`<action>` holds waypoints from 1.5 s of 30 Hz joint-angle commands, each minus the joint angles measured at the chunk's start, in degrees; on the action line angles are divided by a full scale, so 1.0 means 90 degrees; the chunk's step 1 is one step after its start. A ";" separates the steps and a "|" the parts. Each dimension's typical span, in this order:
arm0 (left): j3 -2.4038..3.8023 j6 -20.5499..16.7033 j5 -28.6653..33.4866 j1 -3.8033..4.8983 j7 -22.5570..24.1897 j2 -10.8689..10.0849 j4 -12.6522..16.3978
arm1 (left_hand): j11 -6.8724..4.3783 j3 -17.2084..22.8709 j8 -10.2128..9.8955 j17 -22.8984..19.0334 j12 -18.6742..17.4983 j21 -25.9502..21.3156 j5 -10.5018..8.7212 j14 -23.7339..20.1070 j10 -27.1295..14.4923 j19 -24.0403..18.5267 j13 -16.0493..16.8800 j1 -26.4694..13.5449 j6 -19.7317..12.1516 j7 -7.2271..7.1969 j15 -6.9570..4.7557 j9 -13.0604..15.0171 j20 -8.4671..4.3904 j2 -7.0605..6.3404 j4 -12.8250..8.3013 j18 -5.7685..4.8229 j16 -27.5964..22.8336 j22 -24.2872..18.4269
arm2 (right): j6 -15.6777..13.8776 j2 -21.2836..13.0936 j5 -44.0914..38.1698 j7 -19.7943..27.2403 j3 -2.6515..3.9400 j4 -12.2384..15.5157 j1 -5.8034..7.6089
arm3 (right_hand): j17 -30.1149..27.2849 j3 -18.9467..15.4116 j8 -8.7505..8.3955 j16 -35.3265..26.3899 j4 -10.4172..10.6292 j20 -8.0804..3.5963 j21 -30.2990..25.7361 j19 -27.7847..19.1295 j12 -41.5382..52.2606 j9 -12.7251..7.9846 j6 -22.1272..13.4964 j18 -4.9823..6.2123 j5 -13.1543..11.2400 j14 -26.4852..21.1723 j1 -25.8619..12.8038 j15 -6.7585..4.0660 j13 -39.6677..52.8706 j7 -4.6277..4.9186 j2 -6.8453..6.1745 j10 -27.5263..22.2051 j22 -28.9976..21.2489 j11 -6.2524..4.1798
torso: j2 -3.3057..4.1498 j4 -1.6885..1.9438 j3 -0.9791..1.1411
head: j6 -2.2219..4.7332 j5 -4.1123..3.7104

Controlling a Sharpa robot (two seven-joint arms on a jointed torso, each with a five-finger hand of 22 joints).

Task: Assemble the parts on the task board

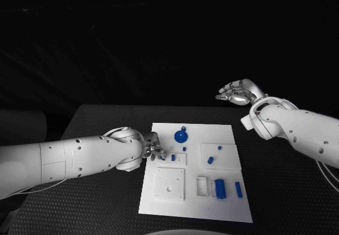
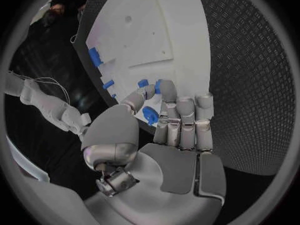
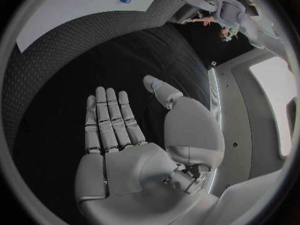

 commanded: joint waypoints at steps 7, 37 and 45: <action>0.0004 0.0071 -0.0050 -0.0010 0.0044 0.0020 -0.0019 | -0.0297 0.0528 0.0204 0.0012 -0.0005 0.0040 0.0040 0.0401 0.0344 0.0037 0.0010 0.0046 0.0187 -0.0147 -0.0467 0.0008 -0.0782 0.0055 -0.0488 0.0112 0.0041 0.0130 | 0.0099 0.0017 0.0016 0.0089 0.0003 -0.0007 0.0001 | -0.0020 -0.0004 0.0039 -0.0044 0.0043 0.0020 -0.0043 -0.0016 -0.0069 -0.0015 -0.0046 -0.0046 0.0031 0.0011 0.0040 0.0025 -0.0012 0.0015 0.0012 0.0057 0.0001 -0.0004 | 0.0000 -0.0001 0.0003 | 0.0005 -0.0007; 0.0006 0.0120 -0.0097 -0.0048 0.0088 0.0100 -0.0088 | -0.0301 0.0532 0.0203 0.0013 -0.0008 0.0059 0.0037 0.0405 0.0337 0.0045 0.0019 0.0040 0.0184 -0.0149 -0.0473 0.0009 -0.0786 0.0058 -0.0488 0.0117 0.0037 0.0128 | 0.0137 0.0020 0.0021 0.0083 0.0003 -0.0002 0.0000 | -0.0064 -0.0030 0.0055 -0.0068 0.0045 0.0024 -0.0090 -0.0023 -0.0164 -0.0032 -0.0054 -0.0049 0.0044 0.0007 0.0043 0.0037 -0.0018 0.0016 0.0022 0.0104 0.0016 -0.0002 | -0.0001 -0.0002 0.0001 | 0.0020 -0.0031; 0.0006 0.0231 -0.0126 -0.0048 0.0069 0.0088 -0.0091 | -0.0303 0.0535 0.0202 0.0013 -0.0009 0.0062 0.0036 0.0406 0.0335 0.0047 0.0020 0.0042 0.0182 -0.0150 -0.0475 0.0009 -0.0787 0.0059 -0.0488 0.0119 0.0035 0.0127 | 0.0156 0.0019 0.0021 0.0078 0.0003 0.0005 0.0000 | -0.0073 -0.0034 0.0058 -0.0073 0.0043 0.0025 -0.0100 -0.0026 -0.0183 -0.0035 -0.0054 -0.0049 0.0047 0.0005 0.0047 0.0040 -0.0018 0.0016 0.0024 0.0112 0.0019 -0.0001 | -0.0002 -0.0003 0.0000 | 0.0020 -0.0028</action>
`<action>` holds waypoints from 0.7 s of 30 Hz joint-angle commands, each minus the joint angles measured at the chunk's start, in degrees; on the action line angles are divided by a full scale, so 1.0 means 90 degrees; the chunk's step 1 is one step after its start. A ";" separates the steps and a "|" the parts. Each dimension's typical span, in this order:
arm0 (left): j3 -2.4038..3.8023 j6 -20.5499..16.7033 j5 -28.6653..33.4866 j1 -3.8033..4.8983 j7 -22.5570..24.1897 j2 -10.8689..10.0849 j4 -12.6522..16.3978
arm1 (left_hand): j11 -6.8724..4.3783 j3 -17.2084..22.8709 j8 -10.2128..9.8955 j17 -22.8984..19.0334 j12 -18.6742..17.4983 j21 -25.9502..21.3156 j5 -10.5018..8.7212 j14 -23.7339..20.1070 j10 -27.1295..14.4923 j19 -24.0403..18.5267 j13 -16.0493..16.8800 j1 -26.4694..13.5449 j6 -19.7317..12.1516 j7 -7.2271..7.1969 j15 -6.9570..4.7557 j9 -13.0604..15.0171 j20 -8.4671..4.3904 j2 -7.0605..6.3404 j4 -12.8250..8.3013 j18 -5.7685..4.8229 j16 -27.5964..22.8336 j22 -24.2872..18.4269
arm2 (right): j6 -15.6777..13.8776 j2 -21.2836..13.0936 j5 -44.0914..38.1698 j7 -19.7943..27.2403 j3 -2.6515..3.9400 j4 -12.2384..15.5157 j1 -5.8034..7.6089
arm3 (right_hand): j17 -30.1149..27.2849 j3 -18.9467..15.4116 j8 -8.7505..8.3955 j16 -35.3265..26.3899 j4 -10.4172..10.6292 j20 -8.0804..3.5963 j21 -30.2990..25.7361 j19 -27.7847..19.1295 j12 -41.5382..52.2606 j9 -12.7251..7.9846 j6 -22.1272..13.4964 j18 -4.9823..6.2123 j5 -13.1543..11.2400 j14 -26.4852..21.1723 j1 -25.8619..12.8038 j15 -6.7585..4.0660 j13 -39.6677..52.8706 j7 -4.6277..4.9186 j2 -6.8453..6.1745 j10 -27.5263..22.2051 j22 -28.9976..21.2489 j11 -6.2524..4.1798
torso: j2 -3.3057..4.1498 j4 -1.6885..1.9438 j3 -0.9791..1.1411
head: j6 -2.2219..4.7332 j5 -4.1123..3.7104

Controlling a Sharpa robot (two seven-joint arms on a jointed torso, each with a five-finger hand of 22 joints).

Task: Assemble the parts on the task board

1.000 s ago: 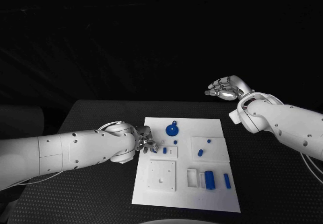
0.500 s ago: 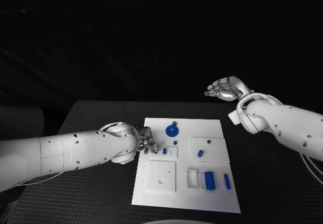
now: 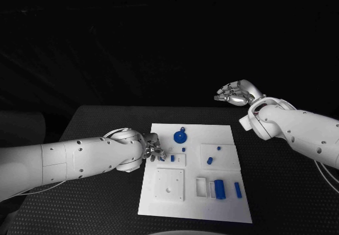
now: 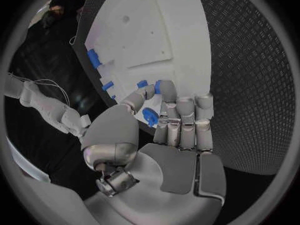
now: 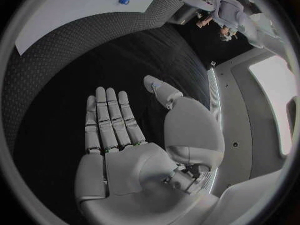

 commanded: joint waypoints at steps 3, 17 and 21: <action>-0.0004 0.0227 -0.0049 -0.0014 0.0025 0.0006 0.0002 | -0.0300 0.0536 0.0064 0.0011 -0.0010 0.0040 0.0012 0.0403 0.0332 0.0047 0.0006 0.0033 0.0172 -0.0139 -0.0465 0.0010 -0.0788 0.0069 -0.0489 0.0070 0.0034 0.0125 | 0.0098 0.0005 0.0005 0.0064 0.0003 0.0013 0.0001 | -0.0012 -0.0010 0.0037 -0.0028 0.0018 0.0026 -0.0029 -0.0027 -0.0044 -0.0012 -0.0036 -0.0051 0.0023 0.0005 0.0050 0.0043 -0.0008 -0.0003 0.0026 0.0047 0.0011 0.0022 | -0.0002 0.0002 0.0001 | -0.0007 -0.0002; -0.0004 0.0361 -0.0045 -0.0013 0.0041 0.0099 -0.0074 | -0.0288 0.0500 0.0074 0.0016 0.0006 0.0054 -0.0126 0.0412 0.0352 0.0053 0.0038 -0.0063 0.0212 -0.0137 -0.0458 0.0006 -0.0781 0.0036 -0.0462 0.0067 0.0026 0.0112 | 0.0140 0.0013 0.0004 0.0049 0.0002 0.0014 0.0000 | -0.0045 -0.0022 0.0052 -0.0045 0.0012 0.0030 -0.0065 -0.0034 -0.0111 -0.0025 -0.0035 -0.0055 0.0099 -0.0003 0.0062 0.0054 -0.0007 -0.0003 0.0034 0.0083 0.0026 0.0023 | 0.0000 -0.0001 0.0006 | -0.0002 0.0000; -0.0004 0.0345 -0.0045 -0.0035 0.0045 0.0163 -0.0134 | -0.0289 0.0503 0.0073 0.0016 0.0007 0.0055 -0.0138 0.0415 0.0353 0.0056 0.0041 -0.0070 0.0215 -0.0137 -0.0458 0.0003 -0.0781 0.0045 -0.0459 0.0068 0.0025 0.0109 | 0.0148 0.0010 0.0004 0.0045 0.0002 0.0022 0.0000 | -0.0050 -0.0024 0.0055 -0.0047 0.0012 0.0030 -0.0071 -0.0036 -0.0122 -0.0027 -0.0034 -0.0055 0.0109 -0.0005 0.0063 0.0055 -0.0007 -0.0004 0.0036 0.0089 0.0028 0.0023 | 0.0007 -0.0008 0.0001 | 0.0000 -0.0003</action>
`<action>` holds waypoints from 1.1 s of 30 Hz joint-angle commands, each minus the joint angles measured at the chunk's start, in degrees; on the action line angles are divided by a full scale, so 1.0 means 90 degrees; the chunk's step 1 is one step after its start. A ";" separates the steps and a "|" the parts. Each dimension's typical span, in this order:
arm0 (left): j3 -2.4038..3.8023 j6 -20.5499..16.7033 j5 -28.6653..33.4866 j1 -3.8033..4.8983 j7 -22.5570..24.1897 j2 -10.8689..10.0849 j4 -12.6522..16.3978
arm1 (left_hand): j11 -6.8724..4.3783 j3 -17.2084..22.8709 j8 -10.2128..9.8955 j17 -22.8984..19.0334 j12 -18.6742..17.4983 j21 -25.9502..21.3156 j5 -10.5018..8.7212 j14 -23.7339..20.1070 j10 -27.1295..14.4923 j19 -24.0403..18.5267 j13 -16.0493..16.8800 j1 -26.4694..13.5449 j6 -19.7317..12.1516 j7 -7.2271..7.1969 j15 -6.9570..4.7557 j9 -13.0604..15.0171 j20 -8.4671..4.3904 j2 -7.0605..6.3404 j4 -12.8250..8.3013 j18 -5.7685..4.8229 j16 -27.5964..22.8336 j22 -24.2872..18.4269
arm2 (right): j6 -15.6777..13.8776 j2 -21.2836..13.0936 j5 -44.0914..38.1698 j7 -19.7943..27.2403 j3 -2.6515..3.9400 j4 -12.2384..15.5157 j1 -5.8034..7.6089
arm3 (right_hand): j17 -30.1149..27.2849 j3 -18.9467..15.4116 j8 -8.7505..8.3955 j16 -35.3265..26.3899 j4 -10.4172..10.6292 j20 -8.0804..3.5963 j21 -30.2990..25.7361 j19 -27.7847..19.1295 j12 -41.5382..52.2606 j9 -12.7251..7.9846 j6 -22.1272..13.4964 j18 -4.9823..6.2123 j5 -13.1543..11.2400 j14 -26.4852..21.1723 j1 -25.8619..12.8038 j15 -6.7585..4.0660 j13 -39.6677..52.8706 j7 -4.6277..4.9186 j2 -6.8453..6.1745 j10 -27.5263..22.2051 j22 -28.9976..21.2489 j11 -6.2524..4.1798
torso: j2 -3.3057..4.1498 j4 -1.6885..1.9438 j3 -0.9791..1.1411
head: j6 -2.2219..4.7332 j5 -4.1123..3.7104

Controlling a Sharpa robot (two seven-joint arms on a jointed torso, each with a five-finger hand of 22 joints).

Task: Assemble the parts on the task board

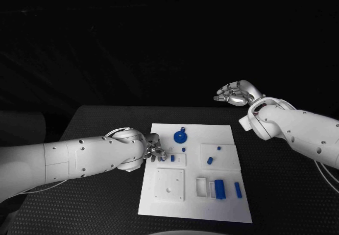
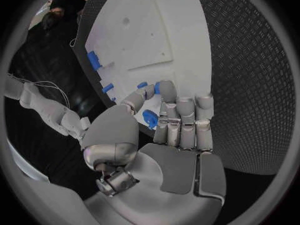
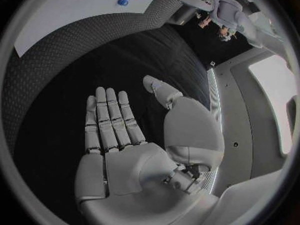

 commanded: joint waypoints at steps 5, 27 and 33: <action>-0.0009 0.0119 -0.0019 -0.0057 0.0062 0.0096 -0.0068 | -0.0181 0.0496 -0.0063 0.0006 0.0006 0.0017 -0.0013 0.0418 0.0171 0.0035 0.0010 -0.0043 0.0071 -0.0049 -0.0453 -0.0034 -0.0759 0.0023 -0.0468 0.0119 0.0024 0.0110 | 0.0102 -0.0002 0.0002 0.0048 0.0003 0.0021 0.0000 | -0.0017 -0.0029 0.0029 -0.0025 0.0013 0.0031 -0.0051 -0.0038 -0.0058 -0.0011 -0.0036 -0.0056 0.0049 -0.0006 0.0036 0.0057 -0.0008 -0.0003 0.0013 0.0074 0.0013 0.0000 | 0.0009 -0.0006 -0.0008 | -0.0008 -0.0020; -0.0006 0.0105 -0.0001 -0.0091 0.0074 0.0022 -0.0079 | -0.0147 0.0493 -0.0139 -0.0027 -0.0058 -0.0043 -0.0684 0.0398 0.0093 0.0088 0.0081 -0.0266 -0.0043 -0.0021 -0.0442 -0.0075 -0.0763 -0.0567 -0.0008 0.0137 -0.0081 0.0057 | 0.0140 -0.0029 0.0002 0.0020 0.0000 0.0042 -0.0008 | -0.0059 -0.0066 0.0030 -0.0054 0.0021 0.0038 -0.0105 -0.0075 -0.0149 -0.0035 -0.0063 -0.0072 0.0075 -0.0040 0.0017 0.0087 -0.0011 0.0006 -0.0013 0.0086 0.0036 0.0013 | 0.0004 0.0004 -0.0010 | -0.0011 -0.0053; -0.0003 0.0035 -0.0007 -0.0093 0.0073 -0.0078 -0.0036 | -0.0145 0.0540 -0.0171 -0.0027 -0.0088 -0.0084 -0.1341 0.0367 0.0023 0.0084 0.0132 -0.0410 -0.0147 -0.0005 -0.0446 -0.0071 -0.0773 -0.1122 0.0549 0.0149 -0.0115 0.0053 | 0.0155 -0.0051 0.0003 0.0017 0.0000 0.0045 -0.0016 | -0.0086 -0.0074 0.0030 -0.0078 0.0030 0.0041 -0.0144 -0.0116 -0.0210 -0.0049 -0.0083 -0.0088 0.0084 -0.0077 0.0023 0.0116 -0.0012 0.0013 -0.0041 0.0077 0.0054 0.0026 | 0.0000 0.0001 -0.0012 | -0.0005 -0.0066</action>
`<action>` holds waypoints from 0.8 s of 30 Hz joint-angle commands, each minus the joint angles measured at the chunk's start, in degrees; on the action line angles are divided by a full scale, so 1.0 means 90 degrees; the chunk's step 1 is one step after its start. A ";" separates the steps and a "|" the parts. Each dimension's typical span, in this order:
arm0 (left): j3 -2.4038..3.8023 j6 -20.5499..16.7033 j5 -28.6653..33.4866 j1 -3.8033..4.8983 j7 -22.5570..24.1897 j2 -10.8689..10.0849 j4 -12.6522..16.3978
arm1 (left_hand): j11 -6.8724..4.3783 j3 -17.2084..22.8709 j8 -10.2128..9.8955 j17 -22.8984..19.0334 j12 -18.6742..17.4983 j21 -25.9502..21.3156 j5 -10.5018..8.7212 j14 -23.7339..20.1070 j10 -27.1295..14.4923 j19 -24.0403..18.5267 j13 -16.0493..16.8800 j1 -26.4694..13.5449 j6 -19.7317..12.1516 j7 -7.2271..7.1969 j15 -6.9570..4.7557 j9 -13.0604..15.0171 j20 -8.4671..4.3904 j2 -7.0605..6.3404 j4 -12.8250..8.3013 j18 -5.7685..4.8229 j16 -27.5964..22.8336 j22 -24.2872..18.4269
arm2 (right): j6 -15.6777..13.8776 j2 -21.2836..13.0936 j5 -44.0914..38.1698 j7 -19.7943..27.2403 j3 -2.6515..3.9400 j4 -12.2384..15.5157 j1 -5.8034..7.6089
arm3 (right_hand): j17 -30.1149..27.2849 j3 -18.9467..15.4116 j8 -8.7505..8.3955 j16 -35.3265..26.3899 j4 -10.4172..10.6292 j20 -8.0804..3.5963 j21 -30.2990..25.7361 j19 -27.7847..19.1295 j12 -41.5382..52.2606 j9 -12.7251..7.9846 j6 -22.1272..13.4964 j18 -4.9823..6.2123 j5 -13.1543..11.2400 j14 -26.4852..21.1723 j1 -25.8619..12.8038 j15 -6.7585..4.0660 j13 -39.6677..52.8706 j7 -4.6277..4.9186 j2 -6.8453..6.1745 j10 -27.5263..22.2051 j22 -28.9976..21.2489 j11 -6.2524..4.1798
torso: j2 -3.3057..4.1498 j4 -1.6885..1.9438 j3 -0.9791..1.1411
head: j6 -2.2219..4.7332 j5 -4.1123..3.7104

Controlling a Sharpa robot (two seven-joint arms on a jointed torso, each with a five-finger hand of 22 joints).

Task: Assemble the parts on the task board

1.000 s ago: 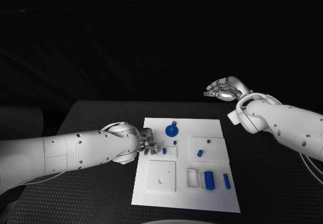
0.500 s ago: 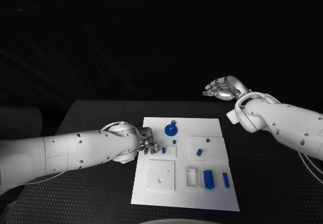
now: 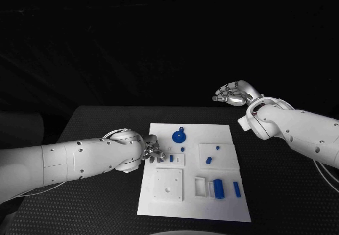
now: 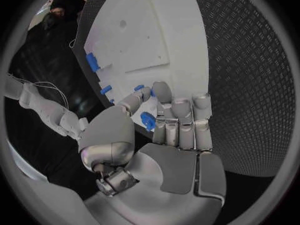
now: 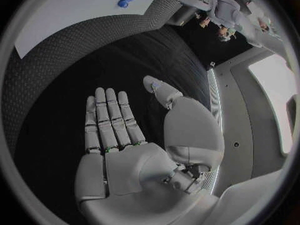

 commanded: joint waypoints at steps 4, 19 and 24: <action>-0.0010 -0.0052 -0.0007 -0.0024 0.0037 -0.0051 0.0042 | 0.0045 0.0069 -0.0033 0.0001 -0.0026 -0.0066 -0.0563 -0.0041 -0.0066 0.0014 0.0044 -0.0118 -0.0115 0.0020 -0.0032 0.0021 -0.0757 -0.0477 0.0515 0.0053 -0.0039 0.0056 | 0.0106 -0.0025 0.0001 0.0027 0.0002 0.0026 -0.0016 | -0.0021 -0.0043 0.0033 -0.0037 -0.0001 0.0008 -0.0056 -0.0071 -0.0062 -0.0014 -0.0044 -0.0095 0.0035 -0.0011 0.0025 0.0045 -0.0006 0.0007 -0.0049 0.0032 0.0016 0.0030 | 0.0000 0.0001 0.0001 | 0.0014 -0.0014; 0.0041 -0.0742 0.0202 -0.0009 0.0331 -0.0326 0.0213 | 0.0121 0.0113 -0.0158 0.0016 -0.0087 -0.0122 -0.1440 -0.0101 -0.0275 -0.0033 0.0068 -0.0170 -0.0503 0.0112 0.0034 -0.0010 -0.0750 -0.0839 0.1247 0.0073 -0.0081 0.0065 | 0.0122 -0.0094 0.0004 0.0030 0.0001 0.0033 -0.0072 | -0.0037 -0.0047 0.0037 -0.0047 0.0009 0.0009 -0.0078 -0.0093 -0.0104 -0.0022 -0.0054 -0.0105 0.0037 -0.0030 0.0031 0.0059 -0.0005 0.0008 -0.0060 0.0030 0.0035 0.0039 | -0.0006 0.0002 0.0007 | 0.0073 -0.0058; 0.0212 -0.1195 0.0648 0.0031 0.0916 -0.0458 0.0259 | 0.0211 0.0092 -0.0243 -0.0032 -0.0285 -0.0225 -0.1463 -0.0259 -0.0528 -0.0177 -0.0018 -0.0060 -0.0766 0.0204 0.0123 -0.0018 -0.0689 -0.0896 0.1313 0.0060 -0.0220 0.0048 | 0.0128 -0.0108 0.0022 0.0044 0.0001 0.0019 -0.0096 | -0.0040 -0.0044 0.0040 -0.0048 0.0010 0.0008 -0.0082 -0.0094 -0.0111 -0.0024 -0.0053 -0.0105 0.0038 -0.0032 0.0039 0.0060 -0.0004 0.0007 -0.0052 0.0035 0.0041 0.0039 | -0.0005 0.0004 0.0009 | 0.0128 -0.0073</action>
